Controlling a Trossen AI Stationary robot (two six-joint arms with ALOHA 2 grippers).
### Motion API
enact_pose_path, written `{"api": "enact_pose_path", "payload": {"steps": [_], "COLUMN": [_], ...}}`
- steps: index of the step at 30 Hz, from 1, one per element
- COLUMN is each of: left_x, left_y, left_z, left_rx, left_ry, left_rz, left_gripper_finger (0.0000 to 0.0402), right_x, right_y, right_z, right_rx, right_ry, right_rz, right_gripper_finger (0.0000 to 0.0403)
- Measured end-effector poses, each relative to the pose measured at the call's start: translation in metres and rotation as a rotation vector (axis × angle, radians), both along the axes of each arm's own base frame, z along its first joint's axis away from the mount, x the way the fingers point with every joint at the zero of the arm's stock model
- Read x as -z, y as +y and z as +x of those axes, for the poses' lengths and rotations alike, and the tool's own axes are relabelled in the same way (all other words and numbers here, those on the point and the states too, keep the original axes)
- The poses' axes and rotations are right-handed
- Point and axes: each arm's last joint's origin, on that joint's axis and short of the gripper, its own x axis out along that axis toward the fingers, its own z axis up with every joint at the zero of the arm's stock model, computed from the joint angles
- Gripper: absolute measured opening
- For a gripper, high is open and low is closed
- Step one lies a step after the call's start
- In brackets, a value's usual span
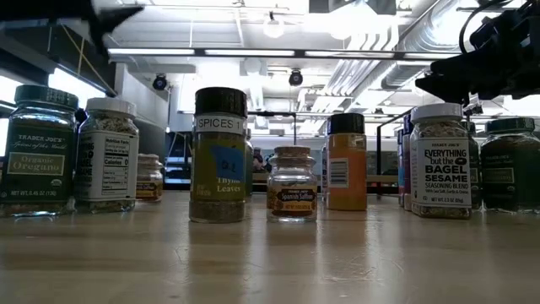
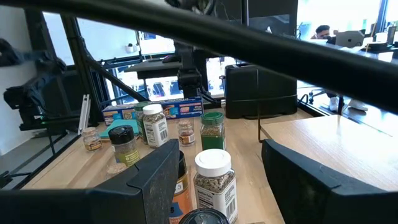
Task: Shelf spices
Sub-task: Put the top left green seasoning bottle on the shelf
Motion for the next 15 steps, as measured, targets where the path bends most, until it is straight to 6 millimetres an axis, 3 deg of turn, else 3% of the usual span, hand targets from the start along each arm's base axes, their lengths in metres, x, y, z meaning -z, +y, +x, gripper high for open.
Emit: {"api": "enact_pose_path", "payload": {"steps": [7, 11, 15], "left_x": [-0.068, -0.088, -0.096], "left_y": [-0.004, -0.003, -0.002], "left_z": [0.077, 0.124, 0.164], "left_rx": [0.154, 0.202, 0.209], "left_ry": [0.345, 0.345, 0.327], "left_rz": [0.127, -0.014, 0.002], "left_gripper_finger": [0.0143, 0.0143, 0.0143], "right_x": [0.000, 0.000, 0.000], "right_y": [0.000, 0.000, 0.000], "right_z": [0.000, 0.000, 0.000], "right_rx": [0.000, 0.000, 0.000], "right_ry": [0.000, -0.001, 0.000], "right_rz": [0.000, 0.000, 0.000], "right_gripper_finger": [0.0224, 0.0224, 0.0224]}}
